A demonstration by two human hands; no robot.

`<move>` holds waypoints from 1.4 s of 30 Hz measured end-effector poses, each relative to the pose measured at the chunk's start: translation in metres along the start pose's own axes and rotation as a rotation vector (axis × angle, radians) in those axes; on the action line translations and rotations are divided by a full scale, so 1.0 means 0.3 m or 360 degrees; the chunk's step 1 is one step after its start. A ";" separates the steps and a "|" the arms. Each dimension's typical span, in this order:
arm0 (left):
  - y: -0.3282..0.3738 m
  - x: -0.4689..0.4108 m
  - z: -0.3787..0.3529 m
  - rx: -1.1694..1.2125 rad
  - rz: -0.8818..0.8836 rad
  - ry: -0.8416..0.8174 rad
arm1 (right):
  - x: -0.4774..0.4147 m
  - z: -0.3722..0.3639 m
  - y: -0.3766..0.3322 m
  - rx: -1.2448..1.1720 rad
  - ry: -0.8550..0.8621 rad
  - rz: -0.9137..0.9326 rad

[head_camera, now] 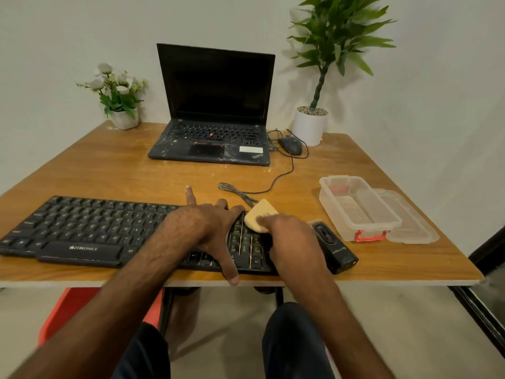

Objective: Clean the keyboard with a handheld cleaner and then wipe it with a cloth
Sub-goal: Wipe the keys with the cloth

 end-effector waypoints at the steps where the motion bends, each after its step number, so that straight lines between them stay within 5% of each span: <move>1: 0.002 0.001 0.001 0.0002 0.0002 -0.0001 | 0.027 -0.022 -0.003 0.0041 -0.0003 -0.0003; 4: 0.007 0.002 0.002 -0.0008 -0.0008 0.0018 | 0.127 -0.100 -0.013 0.0318 -0.0330 0.0257; 6: 0.002 -0.001 -0.002 -0.0007 -0.0011 0.0043 | 0.211 -0.081 0.000 0.0105 -0.0434 0.0278; 9: -0.003 0.001 -0.008 -0.0004 -0.0010 0.0047 | 0.213 0.105 0.049 -0.0344 -0.0005 -0.0095; 13: 0.000 0.005 -0.001 0.0004 0.0038 0.0043 | 0.076 0.243 0.051 -0.0446 0.0822 -0.0050; 19: 0.002 0.002 -0.002 -0.0008 0.0022 0.0043 | -0.023 0.029 -0.031 -0.0106 0.0384 0.0092; 27: -0.001 -0.005 -0.012 0.0003 -0.0014 0.0058 | 0.168 -0.001 0.014 -0.0167 0.0051 0.0046; 33: -0.007 0.002 -0.014 0.0044 -0.0011 0.0070 | 0.027 0.174 0.032 -0.0491 0.0782 0.0014; 38: -0.002 0.006 -0.015 0.0050 -0.0028 0.0076 | 0.015 0.033 -0.043 -0.0157 0.0290 0.0048; 42: 0.000 0.000 -0.014 0.0051 -0.0028 0.0064 | 0.126 -0.038 -0.002 -0.0277 -0.0006 -0.0054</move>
Point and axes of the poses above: each hand's wrist, its own x-axis away from the middle knuckle, its own z-axis out of the back of the hand, y = z × x, the point moved 8 cm from there along -x, towards the middle knuckle, and after that the axes turned 8 degrees about y, right-handed, at the moved point
